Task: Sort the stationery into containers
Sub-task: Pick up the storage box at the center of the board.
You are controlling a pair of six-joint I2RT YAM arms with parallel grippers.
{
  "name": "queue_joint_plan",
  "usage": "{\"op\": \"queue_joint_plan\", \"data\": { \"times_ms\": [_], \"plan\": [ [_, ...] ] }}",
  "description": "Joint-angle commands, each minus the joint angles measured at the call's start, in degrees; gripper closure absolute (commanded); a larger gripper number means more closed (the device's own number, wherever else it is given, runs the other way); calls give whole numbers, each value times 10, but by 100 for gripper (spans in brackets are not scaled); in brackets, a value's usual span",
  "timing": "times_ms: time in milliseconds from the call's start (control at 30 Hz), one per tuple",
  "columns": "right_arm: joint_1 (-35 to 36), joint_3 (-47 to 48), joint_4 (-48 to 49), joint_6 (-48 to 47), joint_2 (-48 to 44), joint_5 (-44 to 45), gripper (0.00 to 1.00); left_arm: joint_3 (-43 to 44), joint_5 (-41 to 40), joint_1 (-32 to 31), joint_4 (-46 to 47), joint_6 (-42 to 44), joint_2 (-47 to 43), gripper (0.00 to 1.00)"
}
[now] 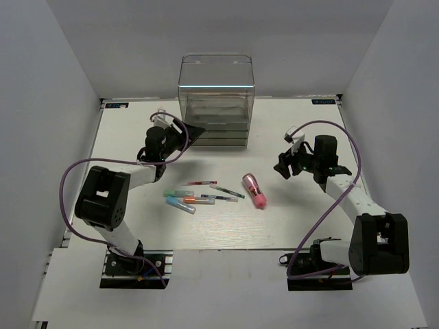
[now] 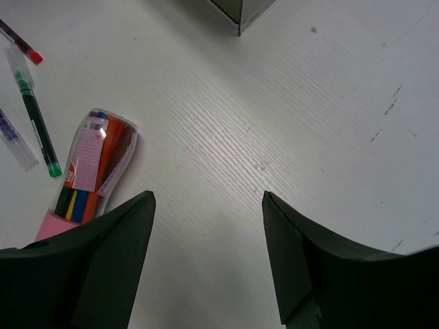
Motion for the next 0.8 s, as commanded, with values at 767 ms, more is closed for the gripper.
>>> {"op": "queue_joint_plan", "data": {
  "times_ms": [767],
  "plan": [
    [10, -10, 71, 27, -18, -15, 34, 96, -215, -98, 96, -69, 120, 42]
  ]
}}
